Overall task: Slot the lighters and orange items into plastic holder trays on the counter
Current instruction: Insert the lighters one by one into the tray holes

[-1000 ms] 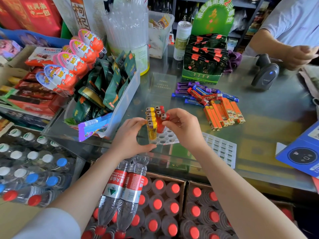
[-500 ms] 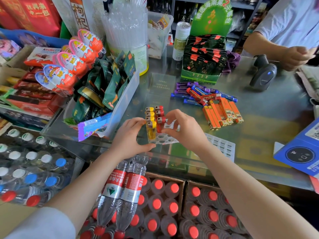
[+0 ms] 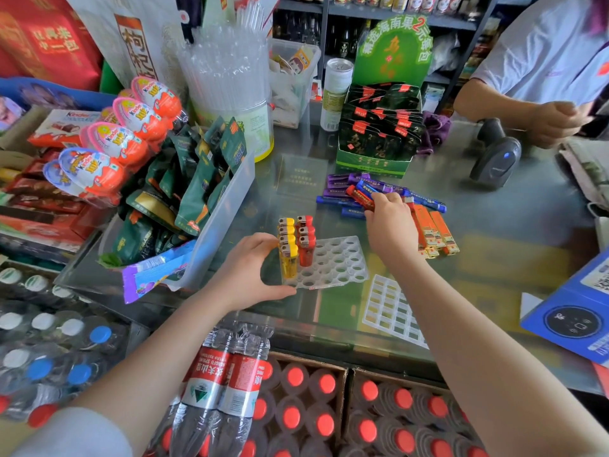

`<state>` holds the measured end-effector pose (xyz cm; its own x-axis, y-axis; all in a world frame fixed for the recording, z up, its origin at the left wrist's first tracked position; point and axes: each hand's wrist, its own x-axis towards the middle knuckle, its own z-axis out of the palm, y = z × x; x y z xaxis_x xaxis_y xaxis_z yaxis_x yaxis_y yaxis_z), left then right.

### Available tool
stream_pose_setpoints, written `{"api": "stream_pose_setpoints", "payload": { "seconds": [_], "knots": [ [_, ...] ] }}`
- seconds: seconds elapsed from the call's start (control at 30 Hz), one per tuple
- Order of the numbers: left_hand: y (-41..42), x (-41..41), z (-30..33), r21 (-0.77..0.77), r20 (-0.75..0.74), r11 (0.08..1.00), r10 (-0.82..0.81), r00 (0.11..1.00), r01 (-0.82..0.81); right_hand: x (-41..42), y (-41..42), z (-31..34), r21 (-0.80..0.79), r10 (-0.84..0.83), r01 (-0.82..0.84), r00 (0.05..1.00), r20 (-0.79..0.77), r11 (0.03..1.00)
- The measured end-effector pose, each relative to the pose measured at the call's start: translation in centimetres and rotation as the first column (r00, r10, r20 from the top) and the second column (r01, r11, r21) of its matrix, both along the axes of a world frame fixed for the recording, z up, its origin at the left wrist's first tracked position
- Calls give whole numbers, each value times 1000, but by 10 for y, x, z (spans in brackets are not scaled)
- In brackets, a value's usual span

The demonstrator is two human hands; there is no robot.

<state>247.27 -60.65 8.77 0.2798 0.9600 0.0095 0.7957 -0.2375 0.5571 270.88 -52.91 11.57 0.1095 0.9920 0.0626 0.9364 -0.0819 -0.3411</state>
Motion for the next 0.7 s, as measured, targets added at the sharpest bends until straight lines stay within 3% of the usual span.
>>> {"api": "stream_pose_setpoints", "payload": {
  "seconds": [0.27,0.4,0.57,0.7],
  "knots": [
    [-3,0,-7,49,10,999,11,1000,-12,-3,7,-10,-20,-33,33,999,-24,999],
    [-3,-2,-6,57,32,998,14,999,-15,-3,-5,-10,93,102,-81,961,-257,992],
    [-2,-2,-6,59,35,998,1,999,-3,-3,-46,4,114,139,-84,728,-672,990],
    [-3,-2,-5,71,45,997,-4,999,0,-8,-75,15,122,217,-203,558,-801,972]
  ]
}}
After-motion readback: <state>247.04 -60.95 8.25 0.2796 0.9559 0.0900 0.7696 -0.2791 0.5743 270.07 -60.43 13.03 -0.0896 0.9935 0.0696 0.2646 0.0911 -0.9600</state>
